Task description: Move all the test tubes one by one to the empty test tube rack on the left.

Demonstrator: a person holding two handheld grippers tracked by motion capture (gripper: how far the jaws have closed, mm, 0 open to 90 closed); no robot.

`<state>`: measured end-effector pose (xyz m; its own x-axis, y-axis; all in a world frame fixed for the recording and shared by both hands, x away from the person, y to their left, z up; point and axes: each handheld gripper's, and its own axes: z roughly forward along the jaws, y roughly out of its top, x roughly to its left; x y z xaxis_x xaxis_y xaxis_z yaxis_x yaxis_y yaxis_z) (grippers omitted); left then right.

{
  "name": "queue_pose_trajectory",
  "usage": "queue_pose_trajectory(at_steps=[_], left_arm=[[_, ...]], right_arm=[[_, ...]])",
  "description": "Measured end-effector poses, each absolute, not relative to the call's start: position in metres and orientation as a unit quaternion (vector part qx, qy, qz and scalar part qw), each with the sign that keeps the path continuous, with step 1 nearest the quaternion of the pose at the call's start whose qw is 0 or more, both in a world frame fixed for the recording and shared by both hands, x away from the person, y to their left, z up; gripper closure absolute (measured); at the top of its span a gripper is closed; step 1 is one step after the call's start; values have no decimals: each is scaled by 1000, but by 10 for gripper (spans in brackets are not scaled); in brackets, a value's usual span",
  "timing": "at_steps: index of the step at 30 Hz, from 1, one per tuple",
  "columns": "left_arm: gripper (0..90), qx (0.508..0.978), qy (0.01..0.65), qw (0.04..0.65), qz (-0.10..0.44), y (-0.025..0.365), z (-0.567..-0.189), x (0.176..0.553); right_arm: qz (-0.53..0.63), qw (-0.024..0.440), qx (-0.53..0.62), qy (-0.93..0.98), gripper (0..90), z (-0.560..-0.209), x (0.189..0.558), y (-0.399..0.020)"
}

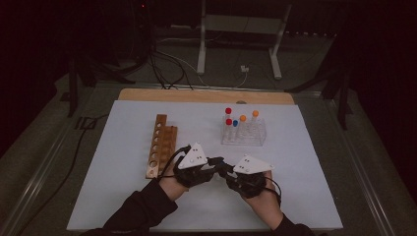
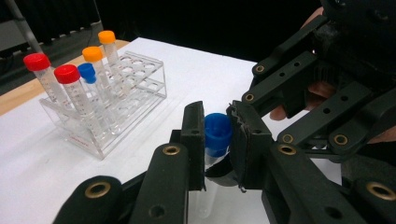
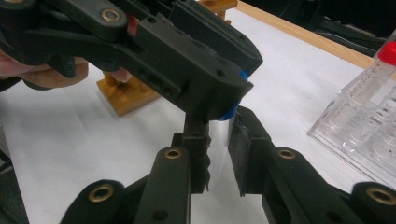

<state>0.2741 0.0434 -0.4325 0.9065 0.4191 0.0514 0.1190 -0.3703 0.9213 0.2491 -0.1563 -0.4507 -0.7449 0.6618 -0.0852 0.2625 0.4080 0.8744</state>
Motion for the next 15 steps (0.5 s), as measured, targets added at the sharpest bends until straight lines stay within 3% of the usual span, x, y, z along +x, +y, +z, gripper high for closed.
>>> queue_pose_trajectory(at_steps=[2,9,15], left_arm=[[778,817,165,534,144,43,-431,274],[778,810,176,537,158,51,-422,277],[778,810,175,533,171,60,-414,278]], right_arm=[[466,218,286,808,756,-450,249,-157],[476,217,306,795,409,-451,252,-162],[490,190,312,791,337,-447,256,-168]])
